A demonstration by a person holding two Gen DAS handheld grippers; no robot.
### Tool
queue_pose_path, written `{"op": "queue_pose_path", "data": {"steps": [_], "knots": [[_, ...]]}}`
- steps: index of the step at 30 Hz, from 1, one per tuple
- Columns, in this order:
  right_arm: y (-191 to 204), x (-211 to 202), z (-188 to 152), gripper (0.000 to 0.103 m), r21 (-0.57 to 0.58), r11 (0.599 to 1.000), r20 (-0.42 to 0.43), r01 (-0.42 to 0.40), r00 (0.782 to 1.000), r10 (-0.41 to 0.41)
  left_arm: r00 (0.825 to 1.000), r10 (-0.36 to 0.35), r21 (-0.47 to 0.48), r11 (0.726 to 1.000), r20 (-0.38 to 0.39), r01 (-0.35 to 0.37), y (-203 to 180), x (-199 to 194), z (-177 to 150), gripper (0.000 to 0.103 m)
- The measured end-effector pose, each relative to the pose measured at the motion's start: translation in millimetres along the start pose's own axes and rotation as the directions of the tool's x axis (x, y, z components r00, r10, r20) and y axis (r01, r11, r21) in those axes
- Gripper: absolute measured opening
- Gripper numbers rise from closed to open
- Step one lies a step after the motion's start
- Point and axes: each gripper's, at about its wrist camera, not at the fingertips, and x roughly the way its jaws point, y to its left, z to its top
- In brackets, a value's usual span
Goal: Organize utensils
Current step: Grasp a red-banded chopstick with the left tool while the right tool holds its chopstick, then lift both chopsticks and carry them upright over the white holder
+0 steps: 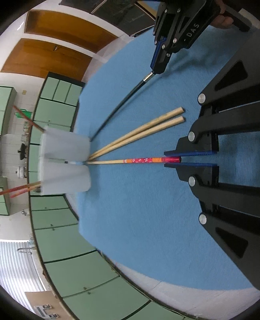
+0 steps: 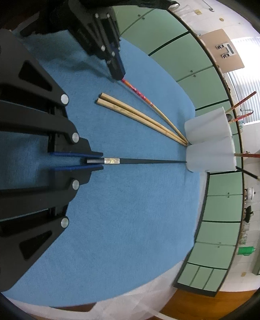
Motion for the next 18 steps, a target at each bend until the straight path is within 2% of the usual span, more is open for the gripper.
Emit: {"op": "queue_pose_path", "data": {"steps": [8, 13, 18], "knots": [[-2, -33, 27, 0.006, -0.025, 1.0, 0.088, 0.007, 0.996, -0.005, 0.993, 0.003, 0.039, 0.999, 0.116, -0.008, 5, -54, 30, 0.005], [-3, -63, 52, 0.006, -0.042, 0.999, 0.175, 0.006, 0.985, 0.001, 0.984, 0.001, 0.029, 1.0, 0.179, -0.007, 13, -74, 48, 0.005], [-3, -85, 76, 0.006, -0.062, 0.998, 0.225, 0.002, 0.974, 0.012, 0.973, -0.011, 0.025, 1.0, 0.231, 0.006, 20, -87, 69, 0.005]]}}
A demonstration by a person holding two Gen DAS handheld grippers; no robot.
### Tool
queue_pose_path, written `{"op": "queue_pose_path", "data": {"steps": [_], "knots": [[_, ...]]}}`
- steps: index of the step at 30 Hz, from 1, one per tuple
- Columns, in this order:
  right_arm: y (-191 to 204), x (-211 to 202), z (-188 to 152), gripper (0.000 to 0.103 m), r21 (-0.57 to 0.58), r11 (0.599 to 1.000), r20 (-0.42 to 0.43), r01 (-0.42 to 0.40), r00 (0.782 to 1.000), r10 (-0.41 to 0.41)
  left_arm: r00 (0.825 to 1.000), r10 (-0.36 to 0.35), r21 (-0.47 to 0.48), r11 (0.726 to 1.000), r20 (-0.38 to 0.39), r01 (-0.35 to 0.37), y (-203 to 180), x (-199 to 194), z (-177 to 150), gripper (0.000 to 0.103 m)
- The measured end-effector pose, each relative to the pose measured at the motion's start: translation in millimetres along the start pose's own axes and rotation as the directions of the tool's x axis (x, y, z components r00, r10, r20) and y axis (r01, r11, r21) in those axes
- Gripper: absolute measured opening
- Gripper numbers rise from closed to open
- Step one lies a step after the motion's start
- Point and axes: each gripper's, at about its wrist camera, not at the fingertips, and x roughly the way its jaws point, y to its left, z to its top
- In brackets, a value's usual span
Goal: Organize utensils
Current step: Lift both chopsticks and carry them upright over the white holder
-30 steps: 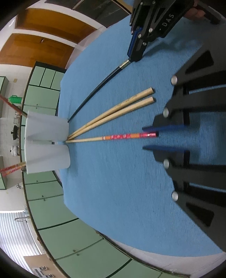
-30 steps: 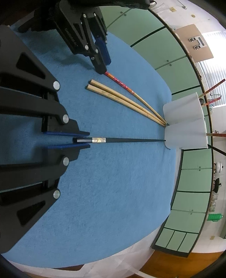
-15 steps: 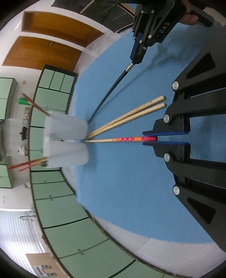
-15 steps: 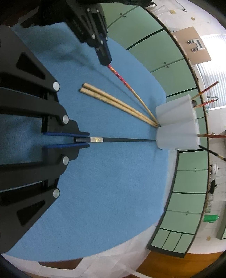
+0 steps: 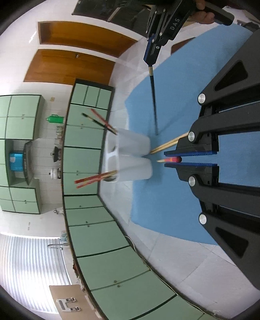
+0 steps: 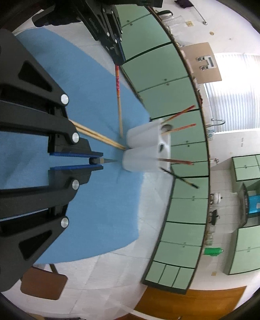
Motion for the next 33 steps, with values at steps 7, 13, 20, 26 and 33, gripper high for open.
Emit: {"op": "queue_pose_path", "data": {"steps": [7, 13, 20, 26, 33], "knots": [[-6, -18, 35, 0.006, -0.015, 0.999, 0.069, -0.031, 0.997, 0.032, 0.998, 0.0, 0.027, 1.0, 0.069, -0.002, 5, -5, 32, 0.005], [-10, -21, 67, 0.006, -0.028, 0.996, 0.087, -0.086, 0.992, 0.088, 0.994, -0.018, 0.042, 0.999, 0.104, 0.014, 7, -2, 59, 0.005], [-7, -17, 101, 0.006, -0.071, 0.991, 0.084, -0.115, 0.989, 0.121, 0.99, -0.052, 0.081, 0.996, 0.133, 0.041, 7, -3, 86, 0.005], [-1, -21, 130, 0.006, -0.096, 0.983, 0.111, -0.157, 0.98, 0.167, 0.978, -0.071, 0.121, 0.992, 0.194, 0.048, -3, -13, 110, 0.005], [10, -29, 171, 0.006, -0.138, 0.975, 0.173, -0.171, 0.966, 0.194, 0.955, -0.107, 0.137, 0.988, 0.278, 0.071, -6, -16, 148, 0.005]]}}
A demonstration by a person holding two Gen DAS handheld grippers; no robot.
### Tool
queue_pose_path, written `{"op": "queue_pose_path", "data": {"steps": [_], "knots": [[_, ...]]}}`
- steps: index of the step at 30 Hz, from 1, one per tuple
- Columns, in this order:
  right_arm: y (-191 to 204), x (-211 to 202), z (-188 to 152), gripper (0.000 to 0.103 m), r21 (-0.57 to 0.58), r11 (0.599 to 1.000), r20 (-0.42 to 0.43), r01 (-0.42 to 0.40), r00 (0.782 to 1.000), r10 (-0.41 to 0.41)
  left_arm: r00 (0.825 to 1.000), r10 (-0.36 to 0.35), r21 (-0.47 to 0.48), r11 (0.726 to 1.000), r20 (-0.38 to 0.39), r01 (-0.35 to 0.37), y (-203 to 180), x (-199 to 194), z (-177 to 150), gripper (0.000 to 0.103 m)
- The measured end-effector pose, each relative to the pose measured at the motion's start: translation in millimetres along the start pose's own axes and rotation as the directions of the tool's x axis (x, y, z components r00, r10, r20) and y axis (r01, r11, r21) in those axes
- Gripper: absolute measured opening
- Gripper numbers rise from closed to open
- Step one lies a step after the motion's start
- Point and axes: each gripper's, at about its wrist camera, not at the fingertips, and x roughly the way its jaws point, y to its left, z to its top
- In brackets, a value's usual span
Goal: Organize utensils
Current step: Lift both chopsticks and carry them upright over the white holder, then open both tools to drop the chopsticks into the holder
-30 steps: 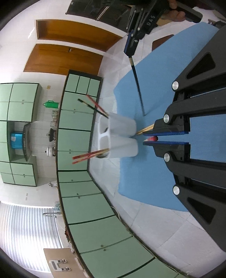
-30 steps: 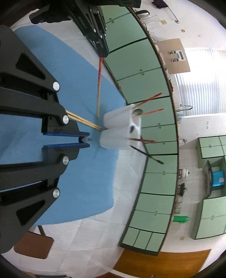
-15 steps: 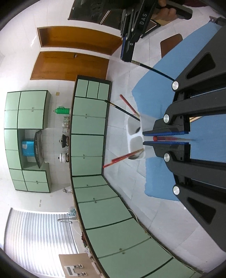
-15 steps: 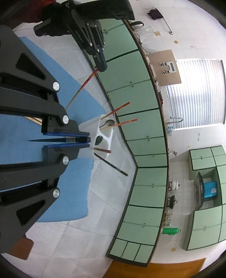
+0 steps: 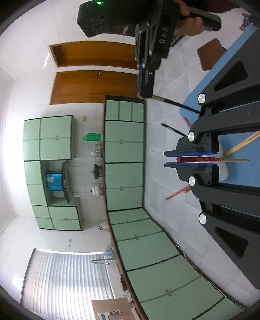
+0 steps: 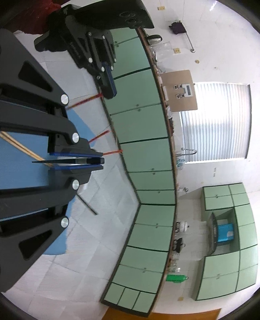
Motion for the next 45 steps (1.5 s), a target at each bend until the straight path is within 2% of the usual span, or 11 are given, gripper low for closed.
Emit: {"op": "queue_pose_path", "data": {"steps": [5, 12, 19, 23, 28, 33, 35, 36, 40, 45], "knots": [[-5, 7, 34, 0.006, -0.019, 1.0, 0.035, 0.0, 0.999, 0.0, 0.998, -0.003, 0.013, 1.0, 0.062, 0.002, 2, 15, 32, 0.005], [-24, 29, 69, 0.006, -0.009, 1.0, 0.076, 0.027, 0.997, -0.026, 0.988, 0.03, 0.004, 1.0, 0.149, -0.031, 12, 46, 67, 0.005], [-45, 58, 69, 0.006, 0.013, 0.998, 0.076, 0.063, 0.995, -0.064, 0.988, 0.046, -0.047, 0.998, 0.15, -0.04, 29, 87, 54, 0.005], [-53, 80, 57, 0.006, 0.023, 0.997, 0.053, 0.078, 0.995, -0.079, 0.991, 0.05, -0.069, 0.997, 0.123, -0.042, 37, 109, 36, 0.005], [-58, 107, 39, 0.006, 0.04, 0.996, 0.011, 0.081, 0.997, -0.081, 0.998, 0.05, -0.081, 0.996, 0.035, -0.047, 45, 138, 12, 0.005], [-55, 125, 23, 0.006, 0.026, 0.996, -0.044, 0.084, 0.996, -0.083, 0.998, 0.039, -0.091, 0.995, -0.053, -0.044, 49, 153, -8, 0.006], [-53, 129, 19, 0.007, 0.016, 0.995, -0.061, 0.102, 0.993, -0.101, 0.997, 0.04, -0.095, 0.994, -0.062, -0.045, 50, 152, -10, 0.011], [-53, 129, 17, 0.01, 0.014, 0.994, -0.063, 0.111, 0.992, -0.11, 0.997, 0.039, -0.092, 0.995, -0.06, -0.045, 50, 148, -10, 0.013], [-55, 113, 13, 0.037, 0.03, 0.988, -0.018, 0.149, 0.989, -0.149, 0.997, 0.071, -0.056, 0.996, -0.033, -0.073, 44, 125, -10, 0.03], [-54, 80, 7, 0.054, 0.015, 0.973, 0.041, 0.229, 0.973, -0.229, 0.995, 0.102, -0.065, 0.993, 0.001, -0.102, 38, 81, -17, 0.046]]}}
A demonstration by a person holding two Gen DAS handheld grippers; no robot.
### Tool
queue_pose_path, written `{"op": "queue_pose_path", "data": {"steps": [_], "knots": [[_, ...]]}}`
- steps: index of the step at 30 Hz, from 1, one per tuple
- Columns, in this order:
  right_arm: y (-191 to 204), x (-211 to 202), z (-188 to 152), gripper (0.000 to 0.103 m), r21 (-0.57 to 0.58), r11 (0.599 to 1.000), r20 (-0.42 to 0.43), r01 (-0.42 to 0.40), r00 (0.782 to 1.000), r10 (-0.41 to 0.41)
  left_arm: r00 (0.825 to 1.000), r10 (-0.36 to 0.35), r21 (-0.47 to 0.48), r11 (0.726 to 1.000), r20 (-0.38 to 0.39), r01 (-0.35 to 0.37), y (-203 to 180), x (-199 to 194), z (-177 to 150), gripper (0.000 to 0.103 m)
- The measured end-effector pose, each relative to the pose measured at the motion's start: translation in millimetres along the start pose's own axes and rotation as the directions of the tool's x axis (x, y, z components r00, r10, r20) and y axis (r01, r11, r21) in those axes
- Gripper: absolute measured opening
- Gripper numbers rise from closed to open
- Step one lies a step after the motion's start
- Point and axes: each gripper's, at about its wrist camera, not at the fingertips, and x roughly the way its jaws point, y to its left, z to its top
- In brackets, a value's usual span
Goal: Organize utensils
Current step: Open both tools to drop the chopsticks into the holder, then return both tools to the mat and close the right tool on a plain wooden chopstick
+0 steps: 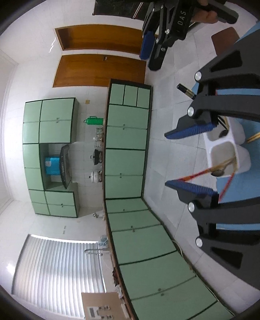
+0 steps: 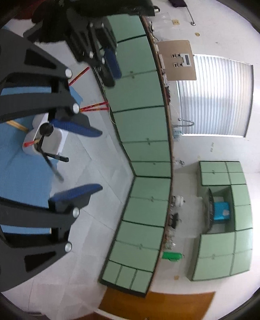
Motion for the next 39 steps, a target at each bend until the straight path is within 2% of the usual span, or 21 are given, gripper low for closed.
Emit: {"op": "queue_pose_path", "data": {"steps": [5, 6, 7, 9, 13, 16, 20, 23, 26, 31, 34, 37, 39], "knots": [[1, -39, -24, 0.075, -0.011, 0.999, 0.037, 0.049, 0.998, -0.048, 1.0, 0.029, -0.002, 1.0, 0.002, -0.029, -7, -43, -27, 0.064], [0, -44, -29, 0.085, -0.012, 0.999, 0.041, 0.051, 0.998, -0.051, 1.0, 0.027, -0.01, 1.0, -0.007, -0.027, -9, -50, -36, 0.065], [1, -53, -38, 0.089, -0.011, 0.998, 0.049, 0.06, 0.997, -0.06, 1.0, 0.024, -0.016, 1.0, -0.018, -0.024, -11, -53, -44, 0.067], [3, -63, -54, 0.091, -0.001, 0.998, 0.053, 0.064, 0.997, -0.063, 0.999, 0.025, -0.027, 0.999, -0.048, -0.027, -14, -60, -63, 0.068], [8, -75, -94, 0.095, 0.05, 0.998, -0.009, 0.035, 0.999, -0.035, 0.994, 0.033, -0.052, 0.998, -0.107, -0.038, -17, -70, -104, 0.075], [13, -79, -126, 0.096, 0.085, 0.995, -0.062, 0.047, 0.997, -0.042, 0.983, 0.041, -0.066, 0.996, -0.176, -0.053, -15, -70, -137, 0.077], [16, -78, -163, 0.096, 0.122, 0.99, -0.14, 0.074, 0.989, -0.057, 0.959, 0.07, -0.045, 0.995, -0.275, -0.085, -12, -64, -175, 0.077], [25, -77, -186, 0.096, 0.134, 0.987, -0.185, 0.093, 0.98, -0.068, 0.93, 0.066, -0.065, 0.993, -0.362, -0.096, -8, -60, -206, 0.077], [36, -74, -208, 0.096, 0.145, 0.985, -0.231, 0.092, 0.971, -0.057, 0.909, 0.083, -0.053, 0.992, -0.408, -0.114, -6, -58, -225, 0.077], [57, -64, -244, 0.096, 0.125, 0.99, -0.307, 0.072, 0.951, -0.031, 0.886, 0.103, -0.036, 0.99, -0.452, -0.134, 0, -57, -241, 0.077], [69, -60, -259, 0.096, 0.126, 0.99, -0.335, 0.055, 0.942, -0.009, 0.879, 0.094, -0.049, 0.99, -0.467, -0.132, 3, -56, -242, 0.08], [76, -58, -267, 0.096, 0.148, 0.988, -0.355, 0.041, 0.935, 0.015, 0.852, 0.111, -0.027, 0.989, -0.511, -0.145, 5, -53, -249, 0.081], [84, -57, -269, 0.096, 0.146, 0.989, -0.365, 0.034, 0.931, 0.022, 0.843, 0.108, -0.031, 0.989, -0.527, -0.146, 5, -51, -254, 0.081]]}}
